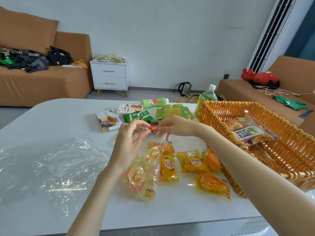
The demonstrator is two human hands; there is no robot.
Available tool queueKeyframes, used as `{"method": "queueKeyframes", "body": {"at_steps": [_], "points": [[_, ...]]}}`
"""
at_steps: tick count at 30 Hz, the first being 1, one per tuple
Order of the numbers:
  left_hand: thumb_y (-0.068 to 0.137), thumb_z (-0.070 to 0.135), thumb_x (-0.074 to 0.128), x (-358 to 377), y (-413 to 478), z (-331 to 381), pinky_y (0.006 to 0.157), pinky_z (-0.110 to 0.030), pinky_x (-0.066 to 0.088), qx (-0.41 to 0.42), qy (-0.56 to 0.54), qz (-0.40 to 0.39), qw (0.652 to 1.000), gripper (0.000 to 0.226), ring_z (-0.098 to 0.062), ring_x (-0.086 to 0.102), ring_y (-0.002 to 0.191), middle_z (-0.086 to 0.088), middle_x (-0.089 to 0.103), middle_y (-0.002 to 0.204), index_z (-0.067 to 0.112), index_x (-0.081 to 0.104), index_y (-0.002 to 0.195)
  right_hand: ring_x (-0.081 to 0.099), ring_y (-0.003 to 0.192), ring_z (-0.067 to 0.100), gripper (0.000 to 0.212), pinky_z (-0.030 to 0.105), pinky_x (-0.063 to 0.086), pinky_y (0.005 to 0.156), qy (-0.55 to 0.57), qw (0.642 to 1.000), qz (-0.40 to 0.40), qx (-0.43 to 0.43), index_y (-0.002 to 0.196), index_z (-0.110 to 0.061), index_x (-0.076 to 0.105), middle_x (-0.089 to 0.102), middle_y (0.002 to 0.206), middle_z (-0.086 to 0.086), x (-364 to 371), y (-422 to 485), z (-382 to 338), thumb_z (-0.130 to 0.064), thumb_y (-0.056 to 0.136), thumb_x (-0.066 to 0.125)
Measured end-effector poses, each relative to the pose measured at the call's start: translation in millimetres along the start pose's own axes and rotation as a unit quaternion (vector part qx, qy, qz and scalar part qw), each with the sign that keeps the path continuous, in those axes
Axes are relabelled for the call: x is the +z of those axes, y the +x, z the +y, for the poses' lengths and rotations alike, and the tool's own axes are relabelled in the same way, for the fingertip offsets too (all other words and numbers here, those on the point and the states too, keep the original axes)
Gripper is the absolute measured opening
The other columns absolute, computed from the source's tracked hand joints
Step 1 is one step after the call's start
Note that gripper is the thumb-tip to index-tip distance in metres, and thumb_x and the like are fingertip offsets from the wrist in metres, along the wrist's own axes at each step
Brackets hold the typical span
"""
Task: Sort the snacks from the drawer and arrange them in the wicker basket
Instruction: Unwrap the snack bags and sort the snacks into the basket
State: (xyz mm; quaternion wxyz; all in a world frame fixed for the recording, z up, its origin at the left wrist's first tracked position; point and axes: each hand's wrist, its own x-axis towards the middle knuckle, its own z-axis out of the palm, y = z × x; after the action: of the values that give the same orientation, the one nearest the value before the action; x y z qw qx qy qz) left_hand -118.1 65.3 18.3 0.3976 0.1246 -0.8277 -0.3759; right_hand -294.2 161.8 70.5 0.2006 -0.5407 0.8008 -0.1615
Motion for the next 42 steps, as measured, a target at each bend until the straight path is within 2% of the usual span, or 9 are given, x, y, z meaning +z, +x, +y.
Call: {"method": "queueKeyframes", "body": {"at_steps": [7,11,15,20,23,27,31,35,42], "points": [[0.092,0.022,0.06,4,1,-3,0.085,-0.016,0.041,-0.006,-0.019,0.013,1.0,0.012,-0.004,0.053,0.099,0.017,0.061,0.101,0.025,0.062,0.103,0.044,0.117,0.014,0.043,0.05,0.024,0.113,0.062,0.99,0.122,0.035,0.106,-0.026,0.071,0.057,0.124,-0.005,23,-22,13,-0.055,0.096,0.041],[0.095,0.019,0.055,7,3,-4,0.084,-0.007,0.04,-0.018,-0.059,0.001,0.998,0.018,0.0,0.057,0.102,0.014,0.064,0.109,0.02,0.062,0.112,0.024,0.139,0.024,0.031,0.054,0.024,0.112,0.073,0.992,0.069,0.073,0.09,-0.048,0.062,0.039,0.143,-0.001,49,-30,25,-0.071,0.07,0.063],[0.1,0.019,0.046,5,4,-11,0.088,-0.004,0.039,-0.063,-0.109,0.022,0.992,0.026,0.005,0.054,0.11,0.021,0.057,0.122,0.022,0.058,0.123,0.064,0.103,0.028,0.011,0.043,0.056,0.087,0.199,0.96,0.164,0.108,0.083,-0.026,0.057,0.061,0.115,0.007,61,-26,25,-0.03,0.09,0.063],[0.101,0.022,0.044,5,2,-32,0.095,-0.012,0.034,-0.156,-0.084,0.004,0.984,0.033,-0.009,0.044,0.127,0.009,0.047,0.138,0.023,0.049,0.133,0.067,0.077,0.019,0.01,0.032,0.058,0.079,0.297,0.941,0.133,0.096,0.088,-0.016,0.051,0.069,0.101,0.022,59,-33,16,-0.015,0.095,0.058],[0.101,0.026,0.043,0,-1,-37,0.102,-0.021,0.03,-0.183,-0.083,-0.013,0.98,0.037,-0.012,0.039,0.134,0.005,0.044,0.144,0.021,0.044,0.138,0.06,0.073,0.019,0.009,0.048,0.052,0.083,0.293,0.947,0.132,0.024,0.089,-0.016,0.051,0.069,0.085,0.02,52,-42,2,-0.016,0.094,0.058],[0.097,0.04,0.045,-16,-3,-32,0.102,-0.023,0.029,-0.212,-0.135,-0.042,0.967,0.054,-0.009,0.032,0.138,0.004,0.034,0.152,0.023,0.033,0.147,0.058,0.096,0.056,0.021,0.072,0.043,0.08,0.25,0.959,0.122,-0.056,0.083,-0.029,0.053,0.068,0.095,0.027,49,-49,-14,-0.048,0.079,0.061],[0.095,0.045,0.045,-27,-8,-39,0.099,-0.024,0.031,-0.26,-0.146,-0.031,0.954,0.058,-0.01,0.038,0.135,0.005,0.042,0.147,0.025,0.031,0.147,0.068,0.094,0.038,0.014,0.059,0.053,0.083,0.233,0.953,0.169,-0.093,0.082,-0.019,0.057,0.074,0.089,0.013,44,-58,-30,-0.022,0.085,0.07],[0.097,0.035,0.048,-31,-13,-44,0.074,-0.003,0.04,-0.246,-0.144,-0.032,0.958,0.046,-0.004,0.06,0.099,0.003,0.065,0.103,0.018,0.045,0.14,0.072,0.085,0.016,0.021,0.038,0.058,0.082,0.255,0.937,0.213,-0.112,0.077,-0.004,0.051,0.074,0.085,0.009,43,-65,-31,0.003,0.082,0.07],[0.097,0.04,0.049,-22,-14,-45,0.091,-0.014,0.034,-0.224,-0.089,-0.096,0.966,0.05,0.001,0.041,0.119,0.015,0.041,0.138,0.023,0.04,0.144,0.071,0.082,0.012,0.028,0.027,0.056,0.077,0.279,0.925,0.232,-0.111,0.073,-0.01,0.047,0.072,0.079,-0.003,57,-76,-32,0.004,0.083,0.069]]}}
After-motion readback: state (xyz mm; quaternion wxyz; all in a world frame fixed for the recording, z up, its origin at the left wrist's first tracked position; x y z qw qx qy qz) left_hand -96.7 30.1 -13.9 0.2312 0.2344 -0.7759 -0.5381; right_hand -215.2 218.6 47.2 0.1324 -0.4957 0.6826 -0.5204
